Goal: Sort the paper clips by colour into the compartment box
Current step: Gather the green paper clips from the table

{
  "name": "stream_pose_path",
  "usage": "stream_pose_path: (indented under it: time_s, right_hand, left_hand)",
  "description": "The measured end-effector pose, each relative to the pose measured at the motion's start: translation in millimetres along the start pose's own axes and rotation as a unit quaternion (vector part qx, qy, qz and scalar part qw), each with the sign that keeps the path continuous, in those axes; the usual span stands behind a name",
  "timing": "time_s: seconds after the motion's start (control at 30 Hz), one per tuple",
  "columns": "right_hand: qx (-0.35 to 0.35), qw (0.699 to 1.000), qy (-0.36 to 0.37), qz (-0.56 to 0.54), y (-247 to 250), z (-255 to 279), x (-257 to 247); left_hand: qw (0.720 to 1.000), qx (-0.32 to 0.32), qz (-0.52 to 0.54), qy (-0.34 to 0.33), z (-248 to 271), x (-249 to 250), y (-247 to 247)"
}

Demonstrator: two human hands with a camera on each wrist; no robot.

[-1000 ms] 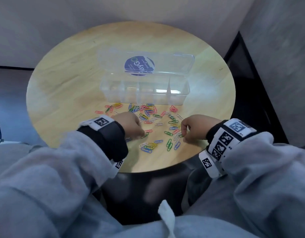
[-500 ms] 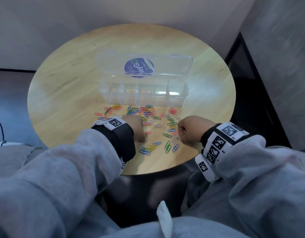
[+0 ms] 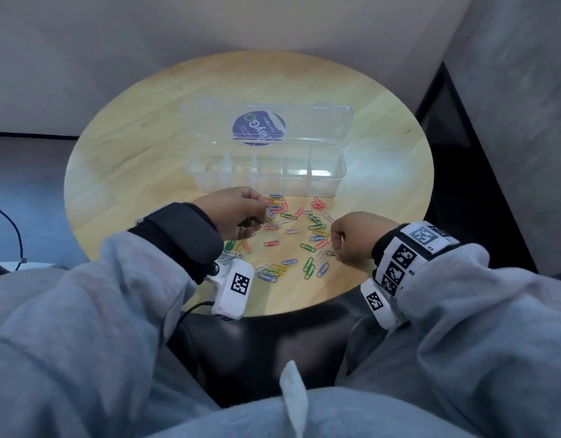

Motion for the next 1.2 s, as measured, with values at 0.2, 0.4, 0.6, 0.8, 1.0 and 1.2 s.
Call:
stream_pose_path:
  time_s: [0.2,0.4,0.6,0.8,1.0,1.2]
  right_hand:
    - [0.003,0.999,0.043,-0.024,8,-2,-5]
    - [0.012,0.999,0.014,-0.032,2,-2,4]
    - [0.000,0.999,0.026,-0.019,-1,-5,0]
    - [-0.007,0.999,0.042,-0.014,0,-15,-6]
    - [0.015,0.999,0.040,-0.033,7,-15,-1]
    - [0.000,0.999,0.033,-0.040,3,-17,5]
  left_hand:
    - [0.986,0.024,-0.158,0.042,6,-10,-5]
    - [0.878,0.040,-0.476,-0.020,9,-13,-31]
    - [0.827,0.060,-0.558,-0.034,3,-18,-33]
    - [0.804,0.051,-0.591,-0.042,-5,-22,-43]
    - [0.783,0.071,-0.614,-0.064,-8,-22,-47]
    - [0.781,0.089,-0.614,-0.071,-10,-21,-47]
Point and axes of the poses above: each hand's wrist, its own z-axis away from the middle knuckle, its own y-axis out of the back of the hand, x = y × z, the point moved 9 cm from there along -z, towards the middle knuckle, and after that the axes turned 12 degrees about y, right-handed, at the moved point
